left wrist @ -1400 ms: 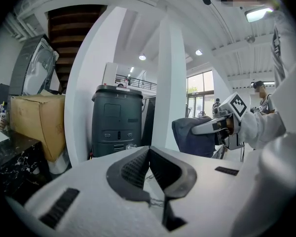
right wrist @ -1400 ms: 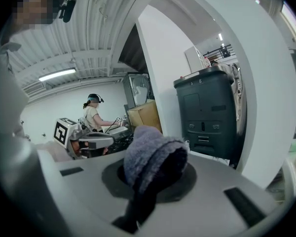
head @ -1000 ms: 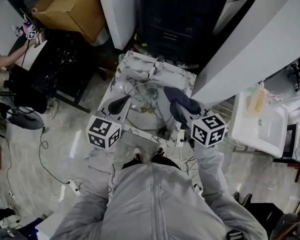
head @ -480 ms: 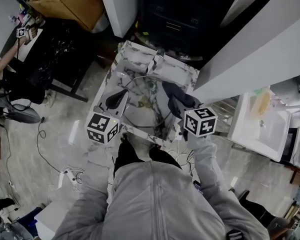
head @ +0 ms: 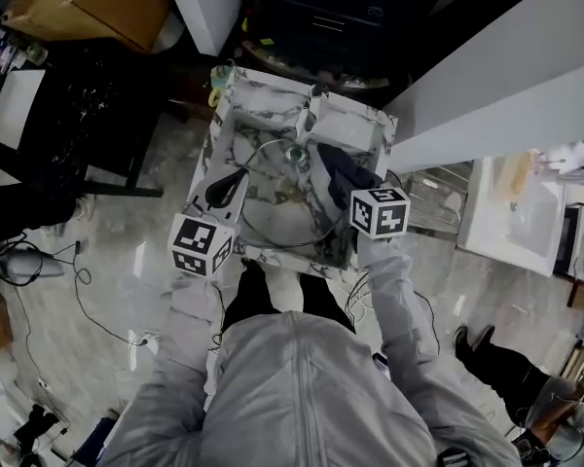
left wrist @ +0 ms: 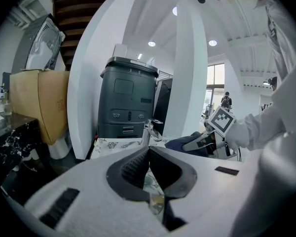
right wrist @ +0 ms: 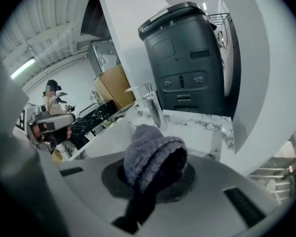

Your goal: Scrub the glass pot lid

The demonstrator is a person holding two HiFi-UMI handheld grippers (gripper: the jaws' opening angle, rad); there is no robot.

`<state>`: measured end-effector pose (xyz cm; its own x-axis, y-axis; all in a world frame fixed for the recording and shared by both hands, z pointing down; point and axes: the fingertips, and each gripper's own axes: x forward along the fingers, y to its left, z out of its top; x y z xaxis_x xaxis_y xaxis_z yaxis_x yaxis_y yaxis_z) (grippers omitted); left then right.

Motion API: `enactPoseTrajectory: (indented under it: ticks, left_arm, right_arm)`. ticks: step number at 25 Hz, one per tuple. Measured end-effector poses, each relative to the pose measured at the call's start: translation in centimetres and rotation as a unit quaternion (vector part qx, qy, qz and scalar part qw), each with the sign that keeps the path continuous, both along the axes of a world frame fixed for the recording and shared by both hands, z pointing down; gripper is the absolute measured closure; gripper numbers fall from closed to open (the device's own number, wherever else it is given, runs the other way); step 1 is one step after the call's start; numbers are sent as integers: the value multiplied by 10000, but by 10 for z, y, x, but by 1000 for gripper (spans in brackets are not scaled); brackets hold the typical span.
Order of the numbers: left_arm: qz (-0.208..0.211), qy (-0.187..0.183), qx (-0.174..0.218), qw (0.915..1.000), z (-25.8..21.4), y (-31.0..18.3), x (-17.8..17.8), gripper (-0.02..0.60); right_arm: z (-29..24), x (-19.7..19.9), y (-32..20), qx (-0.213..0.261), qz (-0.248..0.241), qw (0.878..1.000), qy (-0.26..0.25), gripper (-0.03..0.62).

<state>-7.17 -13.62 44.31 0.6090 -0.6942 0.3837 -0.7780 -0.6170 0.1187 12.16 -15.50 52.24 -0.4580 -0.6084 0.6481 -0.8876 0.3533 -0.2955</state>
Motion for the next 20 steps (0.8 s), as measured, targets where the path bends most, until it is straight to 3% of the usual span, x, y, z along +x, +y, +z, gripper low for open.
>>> enactPoseTrajectory:
  ticks: [7, 12, 20]
  left_arm:
    - [437, -40, -141, 9989, 15, -22, -6, 555]
    - [263, 65, -292, 9992, 26, -37, -25, 555]
    - [234, 207, -512, 9982, 41, -29, -24, 555]
  right_arm:
    - [45, -15, -23, -374, 176, 9989, 235, 548]
    - [76, -18, -38, -592, 196, 9970, 465, 548]
    - [118, -28, -50, -733, 84, 9935, 863, 548]
